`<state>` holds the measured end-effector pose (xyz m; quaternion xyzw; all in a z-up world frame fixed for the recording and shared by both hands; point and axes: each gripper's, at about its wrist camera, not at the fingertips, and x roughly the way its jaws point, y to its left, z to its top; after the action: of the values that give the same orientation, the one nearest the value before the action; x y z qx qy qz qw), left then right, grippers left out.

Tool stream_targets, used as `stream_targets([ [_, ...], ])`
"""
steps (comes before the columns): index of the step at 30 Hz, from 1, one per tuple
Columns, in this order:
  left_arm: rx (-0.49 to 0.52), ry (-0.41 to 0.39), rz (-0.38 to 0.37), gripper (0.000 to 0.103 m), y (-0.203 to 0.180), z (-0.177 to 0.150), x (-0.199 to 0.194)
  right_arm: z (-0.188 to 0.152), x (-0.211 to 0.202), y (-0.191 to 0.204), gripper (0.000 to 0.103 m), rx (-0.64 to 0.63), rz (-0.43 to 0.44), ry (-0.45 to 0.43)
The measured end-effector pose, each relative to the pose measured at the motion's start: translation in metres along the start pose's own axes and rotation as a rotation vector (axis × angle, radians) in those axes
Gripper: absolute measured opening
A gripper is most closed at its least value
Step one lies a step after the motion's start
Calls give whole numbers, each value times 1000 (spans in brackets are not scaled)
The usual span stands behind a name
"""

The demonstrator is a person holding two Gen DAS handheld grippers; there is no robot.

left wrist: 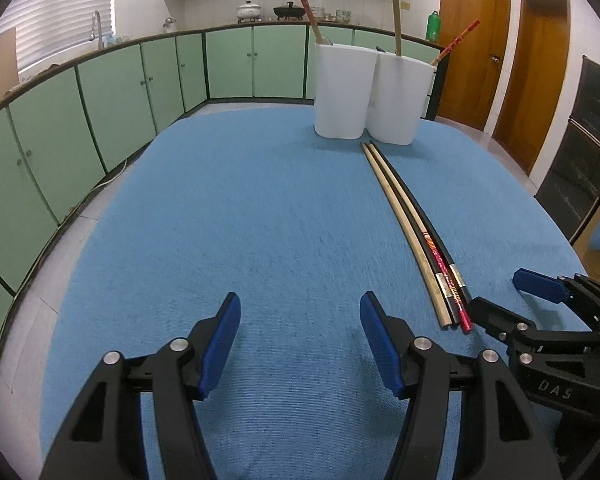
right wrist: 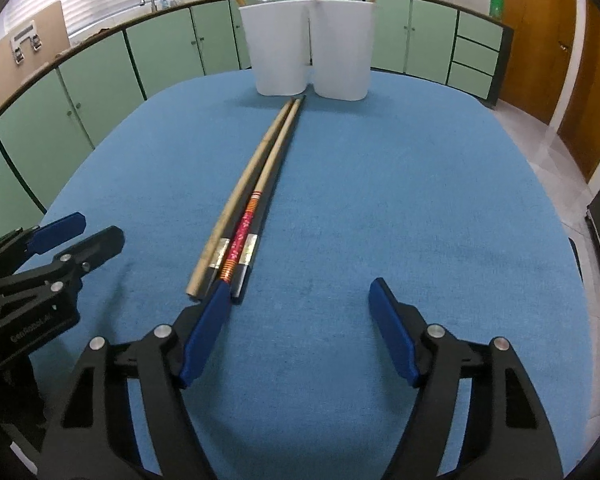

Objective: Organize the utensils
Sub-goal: 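Move both open tools back toward the chopsticks on the mat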

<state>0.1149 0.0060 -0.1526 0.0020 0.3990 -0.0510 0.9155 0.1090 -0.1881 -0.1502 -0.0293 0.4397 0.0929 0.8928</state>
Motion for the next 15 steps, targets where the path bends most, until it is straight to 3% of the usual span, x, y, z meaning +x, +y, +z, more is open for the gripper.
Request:
stream_targets([
  [3,-8,1,-1,62,2,0,0,-3,-5,-6,69,6,-16,-15],
  [7,-12,3,-1,62,3,-1,1,-9,-12,-7,63,21,75,-32],
  [13,-12,-4,1,63,2,-1,0,-9,-8,5,45,-1,86,-17],
  [15,-11,-1,3,63,2,-1,1,-8,-7,7,34,-1,83,-14],
])
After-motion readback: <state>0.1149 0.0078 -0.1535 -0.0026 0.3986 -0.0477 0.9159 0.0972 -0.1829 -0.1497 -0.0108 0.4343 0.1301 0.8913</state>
